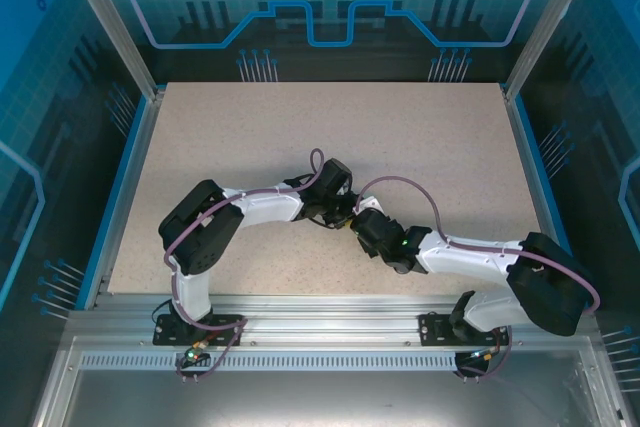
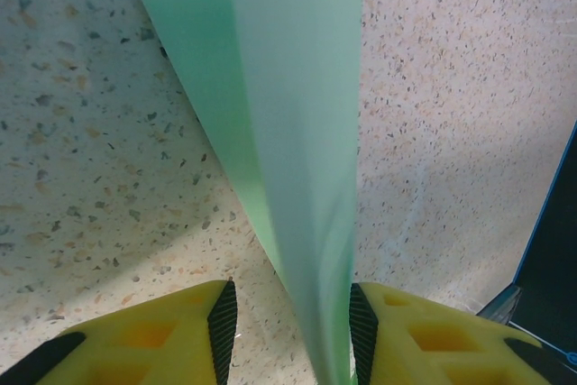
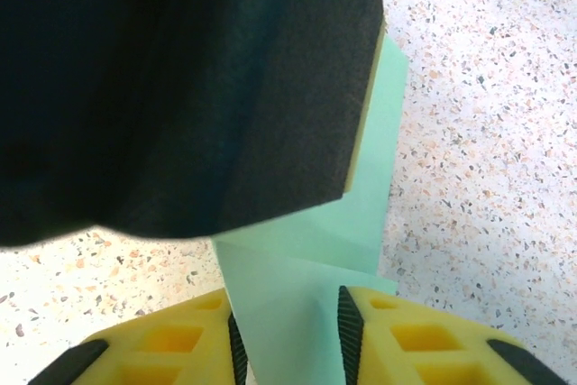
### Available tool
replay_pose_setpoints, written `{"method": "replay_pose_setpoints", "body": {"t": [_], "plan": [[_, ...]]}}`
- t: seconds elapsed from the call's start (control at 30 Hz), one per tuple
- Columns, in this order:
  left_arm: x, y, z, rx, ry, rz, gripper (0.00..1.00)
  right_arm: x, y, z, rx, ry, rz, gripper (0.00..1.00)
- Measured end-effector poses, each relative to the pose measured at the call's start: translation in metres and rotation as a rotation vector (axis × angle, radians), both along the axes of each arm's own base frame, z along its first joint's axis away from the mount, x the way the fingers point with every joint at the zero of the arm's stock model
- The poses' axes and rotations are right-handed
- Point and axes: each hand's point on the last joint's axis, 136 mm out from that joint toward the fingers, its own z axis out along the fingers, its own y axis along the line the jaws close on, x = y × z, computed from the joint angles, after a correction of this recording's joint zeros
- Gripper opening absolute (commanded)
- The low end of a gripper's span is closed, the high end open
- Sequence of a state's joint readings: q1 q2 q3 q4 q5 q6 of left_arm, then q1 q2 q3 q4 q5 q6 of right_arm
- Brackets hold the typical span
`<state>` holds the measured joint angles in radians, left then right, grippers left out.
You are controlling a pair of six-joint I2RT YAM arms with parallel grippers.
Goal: Fold a paper plane with a square sheet of paper (pick it up from the middle)
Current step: Fold the wing for the fifth time at the center of the table.
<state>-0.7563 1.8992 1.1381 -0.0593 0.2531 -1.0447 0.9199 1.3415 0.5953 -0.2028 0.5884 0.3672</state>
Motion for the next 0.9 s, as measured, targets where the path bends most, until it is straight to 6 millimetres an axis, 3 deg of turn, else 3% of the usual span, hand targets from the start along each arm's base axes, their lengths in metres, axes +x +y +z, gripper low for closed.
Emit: {"method": "replay_pose_setpoints", "body": {"t": [0.3,0.43,0.67,0.9], "plan": [[0.002,0.006,0.000,0.006,-0.009,0.011,0.45,-0.002,0.005,-0.003,0.044,0.026,-0.010,0.06],[-0.002,0.024,0.005,0.021,-0.024,0.041,0.49,-0.003,0.017,-0.005,0.138,0.075,-0.002,0.05],[-0.005,0.055,0.035,0.035,-0.115,0.108,0.50,-0.005,0.039,-0.011,0.258,0.160,-0.008,0.05],[-0.008,0.064,0.042,0.042,-0.141,0.125,0.54,-0.006,0.062,-0.004,0.404,0.222,0.004,0.05]]}}
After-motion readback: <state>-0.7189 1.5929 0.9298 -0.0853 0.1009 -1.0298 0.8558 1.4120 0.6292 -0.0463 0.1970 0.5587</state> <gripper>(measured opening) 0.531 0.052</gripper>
